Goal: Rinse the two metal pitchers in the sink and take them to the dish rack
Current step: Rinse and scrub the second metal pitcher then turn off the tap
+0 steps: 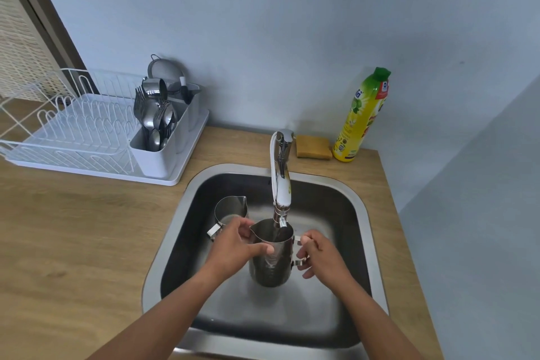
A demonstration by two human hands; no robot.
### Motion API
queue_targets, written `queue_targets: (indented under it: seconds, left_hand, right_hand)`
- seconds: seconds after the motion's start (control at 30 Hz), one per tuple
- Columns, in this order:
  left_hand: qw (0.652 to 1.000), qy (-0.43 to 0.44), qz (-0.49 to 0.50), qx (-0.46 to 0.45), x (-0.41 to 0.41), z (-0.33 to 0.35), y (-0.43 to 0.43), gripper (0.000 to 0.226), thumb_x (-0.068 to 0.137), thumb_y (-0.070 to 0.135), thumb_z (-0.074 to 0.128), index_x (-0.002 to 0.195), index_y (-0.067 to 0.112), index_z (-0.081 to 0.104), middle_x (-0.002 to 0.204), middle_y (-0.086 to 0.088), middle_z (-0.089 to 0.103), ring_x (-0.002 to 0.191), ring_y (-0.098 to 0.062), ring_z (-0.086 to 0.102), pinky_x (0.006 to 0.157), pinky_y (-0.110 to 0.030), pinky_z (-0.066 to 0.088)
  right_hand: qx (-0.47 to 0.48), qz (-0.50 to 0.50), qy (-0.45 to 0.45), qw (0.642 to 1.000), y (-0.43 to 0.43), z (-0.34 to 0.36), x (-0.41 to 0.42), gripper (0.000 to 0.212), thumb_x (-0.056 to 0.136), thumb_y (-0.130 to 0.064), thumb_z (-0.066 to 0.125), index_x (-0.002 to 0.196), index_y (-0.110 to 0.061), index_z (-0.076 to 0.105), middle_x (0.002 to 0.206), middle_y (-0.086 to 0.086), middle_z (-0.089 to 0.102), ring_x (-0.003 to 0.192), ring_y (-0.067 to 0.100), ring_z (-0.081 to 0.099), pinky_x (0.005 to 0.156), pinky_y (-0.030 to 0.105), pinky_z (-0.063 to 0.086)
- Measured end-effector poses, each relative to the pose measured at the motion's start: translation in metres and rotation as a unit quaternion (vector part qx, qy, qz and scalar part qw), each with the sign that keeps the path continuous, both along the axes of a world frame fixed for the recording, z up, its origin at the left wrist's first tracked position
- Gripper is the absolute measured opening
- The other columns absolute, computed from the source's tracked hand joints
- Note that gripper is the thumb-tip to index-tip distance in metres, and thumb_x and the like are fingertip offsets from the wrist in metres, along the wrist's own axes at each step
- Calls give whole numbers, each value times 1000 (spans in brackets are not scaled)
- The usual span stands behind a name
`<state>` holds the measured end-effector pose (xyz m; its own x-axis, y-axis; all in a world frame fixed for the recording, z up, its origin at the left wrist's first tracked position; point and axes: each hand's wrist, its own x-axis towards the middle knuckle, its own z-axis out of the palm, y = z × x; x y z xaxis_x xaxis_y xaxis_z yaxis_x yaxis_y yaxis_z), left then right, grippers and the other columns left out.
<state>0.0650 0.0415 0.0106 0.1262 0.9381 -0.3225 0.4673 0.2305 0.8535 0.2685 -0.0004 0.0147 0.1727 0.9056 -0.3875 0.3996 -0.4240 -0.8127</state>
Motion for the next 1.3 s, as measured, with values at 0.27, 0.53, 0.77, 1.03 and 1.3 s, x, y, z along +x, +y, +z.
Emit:
queue_targets:
  seconds: [0.27, 0.53, 0.77, 1.03, 1.3]
  left_hand:
    - [1000, -2, 10, 0, 6, -5, -1, 66, 52, 28, 96, 105, 25, 57, 100, 8, 68, 95, -9, 64, 93, -37, 54]
    - [1000, -3, 2, -17, 10, -5, -2, 65, 53, 26, 95, 105, 24, 57, 102, 5, 68, 97, -11, 65, 92, -34, 54]
    - [999, 8, -10, -30, 9, -2, -2, 67, 50, 35, 95, 104, 25, 58, 98, 5, 68, 93, -12, 65, 88, -35, 55]
    - [998, 0, -11, -59, 2, -1, 2, 79, 42, 65, 85, 106, 24, 62, 95, 3, 73, 89, -10, 70, 88, -37, 58]
    - [992, 23, -42, -116, 5, 2, -1, 55, 72, 67, 68, 98, 18, 65, 93, 1, 74, 82, -15, 72, 78, -33, 61]
  right_hand:
    - [0, -3, -2, 1000, 0, -1, 5, 19, 102, -21, 43, 87, -24, 55, 90, 8, 65, 76, 23, 65, 57, 29, 56]
    - [5, -14, -18, 1000, 2, 4, 8, 17, 101, -18, 44, 91, -22, 57, 88, 2, 64, 78, 23, 63, 58, 29, 55]
    - [-5, -36, -6, 999, -1, 2, 7, 17, 101, -18, 45, 92, -20, 58, 90, 8, 66, 72, 22, 62, 57, 29, 55]
    - [-58, -11, -15, 998, -5, 8, 6, 22, 102, -24, 39, 94, -19, 59, 72, 8, 66, 51, 21, 66, 44, 28, 52]
    - [-89, -24, -16, 996, -9, 9, 3, 27, 102, -33, 43, 102, -16, 64, 61, 6, 64, 36, 14, 56, 36, 23, 46]
